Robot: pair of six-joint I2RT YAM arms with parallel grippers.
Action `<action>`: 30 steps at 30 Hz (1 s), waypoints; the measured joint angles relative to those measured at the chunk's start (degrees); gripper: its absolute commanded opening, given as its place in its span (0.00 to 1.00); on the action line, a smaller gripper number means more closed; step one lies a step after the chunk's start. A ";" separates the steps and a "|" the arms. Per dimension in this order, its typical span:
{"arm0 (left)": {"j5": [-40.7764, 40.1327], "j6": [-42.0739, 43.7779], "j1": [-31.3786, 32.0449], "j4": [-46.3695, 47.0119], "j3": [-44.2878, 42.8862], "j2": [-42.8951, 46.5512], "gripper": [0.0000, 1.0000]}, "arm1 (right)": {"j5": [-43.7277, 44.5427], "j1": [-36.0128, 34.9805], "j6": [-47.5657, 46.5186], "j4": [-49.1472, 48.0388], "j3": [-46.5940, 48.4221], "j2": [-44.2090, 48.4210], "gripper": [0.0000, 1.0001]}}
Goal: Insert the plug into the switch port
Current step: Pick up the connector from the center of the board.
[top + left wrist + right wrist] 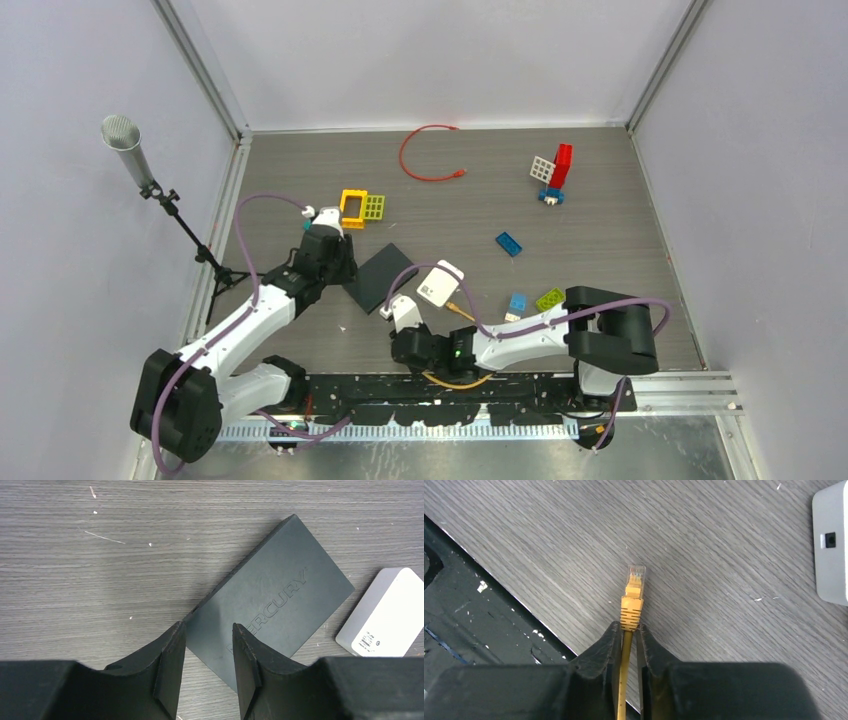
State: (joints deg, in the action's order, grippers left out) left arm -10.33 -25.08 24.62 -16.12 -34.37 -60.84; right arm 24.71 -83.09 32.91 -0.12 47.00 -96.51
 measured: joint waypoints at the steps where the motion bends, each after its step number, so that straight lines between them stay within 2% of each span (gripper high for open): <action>1: -0.02 0.00 -0.02 0.02 0.15 0.00 0.41 | -0.44 0.00 -0.17 -0.39 -0.13 0.02 0.11; 7: -0.20 -0.02 -0.07 0.57 0.76 0.02 0.41 | -3.15 0.00 -4.13 -2.43 -4.66 4.81 0.01; 13: -0.20 -0.17 -0.79 1.09 1.18 0.11 0.41 | -4.20 0.37 -8.72 -5.51 -12.50 17.16 0.01; 18: -0.15 -0.22 -1.25 1.38 1.20 0.09 0.41 | -4.46 1.57 -10.80 -9.46 -21.53 31.19 0.01; 26: -0.13 -0.24 -1.88 2.08 1.20 -0.37 0.41 | -5.38 2.60 -12.66 -13.22 -29.51 48.61 0.00; 30: 0.57 -0.28 -2.62 2.73 1.20 -1.36 0.41 | -7.06 2.71 -14.62 -13.60 -30.93 53.94 0.00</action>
State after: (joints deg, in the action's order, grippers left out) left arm -9.76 -25.36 22.00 -13.39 -33.17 -62.19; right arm 17.65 -80.38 18.28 -13.72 16.08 -42.57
